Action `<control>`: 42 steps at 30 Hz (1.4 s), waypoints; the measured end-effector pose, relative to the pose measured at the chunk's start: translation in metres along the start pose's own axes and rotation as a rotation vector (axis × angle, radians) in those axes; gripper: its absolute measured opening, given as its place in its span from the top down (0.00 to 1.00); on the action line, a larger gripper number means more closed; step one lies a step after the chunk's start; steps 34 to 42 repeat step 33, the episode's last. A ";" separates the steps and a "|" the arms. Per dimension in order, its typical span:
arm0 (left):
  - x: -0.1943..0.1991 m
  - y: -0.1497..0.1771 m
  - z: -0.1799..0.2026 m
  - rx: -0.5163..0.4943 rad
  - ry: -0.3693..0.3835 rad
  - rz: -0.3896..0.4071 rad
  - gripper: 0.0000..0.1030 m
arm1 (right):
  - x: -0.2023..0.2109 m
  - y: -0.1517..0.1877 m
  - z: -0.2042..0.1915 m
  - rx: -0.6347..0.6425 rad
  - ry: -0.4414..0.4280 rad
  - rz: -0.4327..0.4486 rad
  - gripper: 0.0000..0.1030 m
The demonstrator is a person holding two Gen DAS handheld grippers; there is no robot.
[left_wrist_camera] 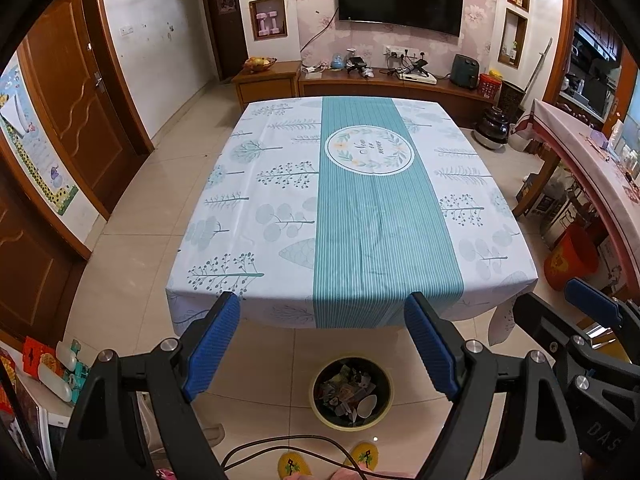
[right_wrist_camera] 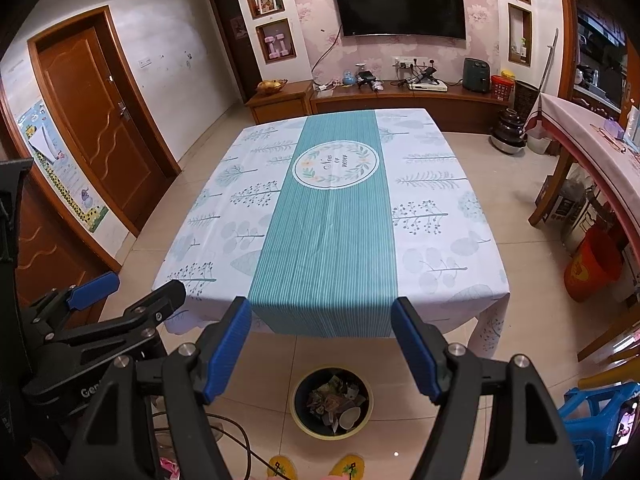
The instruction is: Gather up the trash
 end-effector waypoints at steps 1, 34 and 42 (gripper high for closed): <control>0.000 -0.001 0.000 0.001 0.000 -0.001 0.20 | 0.000 0.000 0.000 -0.001 -0.001 0.000 0.30; 0.001 0.002 -0.008 -0.011 -0.008 -0.008 0.20 | -0.002 0.010 -0.002 0.007 -0.020 -0.006 0.30; 0.001 0.002 -0.008 -0.011 -0.008 -0.008 0.20 | -0.002 0.010 -0.002 0.007 -0.020 -0.006 0.30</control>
Point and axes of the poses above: each gripper's, at about its wrist camera, not at the fingertips, and x roughly against the way its jaws point, z to its right, y to its underside, the point moved 5 cm from there along -x, roughly the way its jaws point, and after that the axes turned 15 degrees about x, right-handed, at the moved point
